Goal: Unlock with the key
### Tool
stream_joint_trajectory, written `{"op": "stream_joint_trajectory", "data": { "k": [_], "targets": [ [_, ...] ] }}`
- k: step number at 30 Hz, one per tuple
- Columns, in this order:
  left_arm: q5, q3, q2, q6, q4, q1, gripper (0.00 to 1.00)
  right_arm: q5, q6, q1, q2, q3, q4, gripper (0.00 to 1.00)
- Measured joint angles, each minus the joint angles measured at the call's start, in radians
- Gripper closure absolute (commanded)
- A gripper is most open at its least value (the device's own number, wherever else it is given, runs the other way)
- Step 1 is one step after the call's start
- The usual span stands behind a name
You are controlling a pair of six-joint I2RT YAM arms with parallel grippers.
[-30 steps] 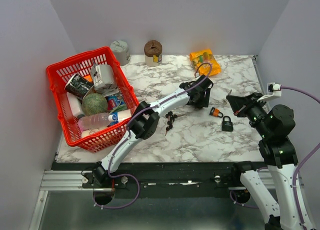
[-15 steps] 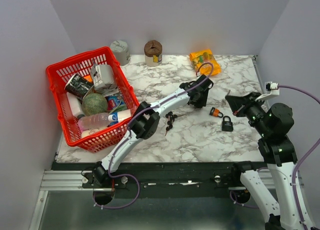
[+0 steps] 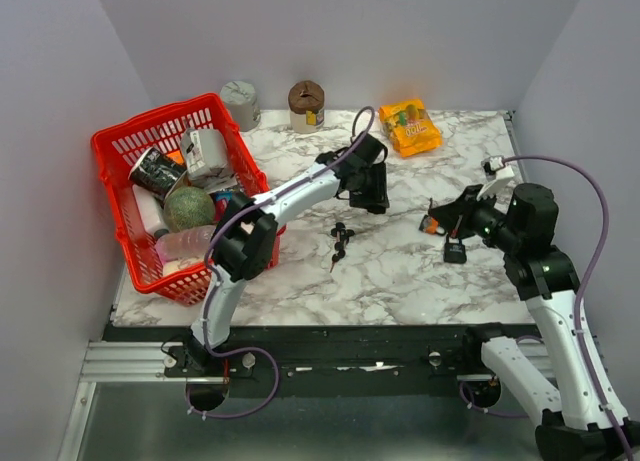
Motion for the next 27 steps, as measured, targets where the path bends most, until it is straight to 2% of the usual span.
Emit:
{"op": "stream_joint_trajectory", "data": {
  "k": [4, 8, 14, 19, 27],
  "targets": [
    [0.063, -0.113, -0.177, -0.073, 0.055, 0.011, 1.0, -0.024, -0.039, 0.05, 0.042, 0.007, -0.062, 0.99],
    [0.108, -0.195, -0.319, -0.129, 0.113, 0.0, 1.0, -0.017, -0.065, 0.175, 0.084, 0.028, -0.117, 0.99],
    [0.147, -0.346, -0.47, -0.198, 0.171, -0.01, 1.0, 0.085, -0.063, 0.383, 0.188, 0.052, -0.16, 0.99],
    [0.154, -0.444, -0.546, -0.225, 0.172, -0.009, 1.0, 0.171, -0.035, 0.412, 0.241, 0.071, -0.182, 0.99],
    [0.154, -0.46, -0.604, -0.23, 0.174, -0.008, 1.0, 0.213, -0.026, 0.429, 0.267, 0.132, -0.193, 0.99]
  ]
}}
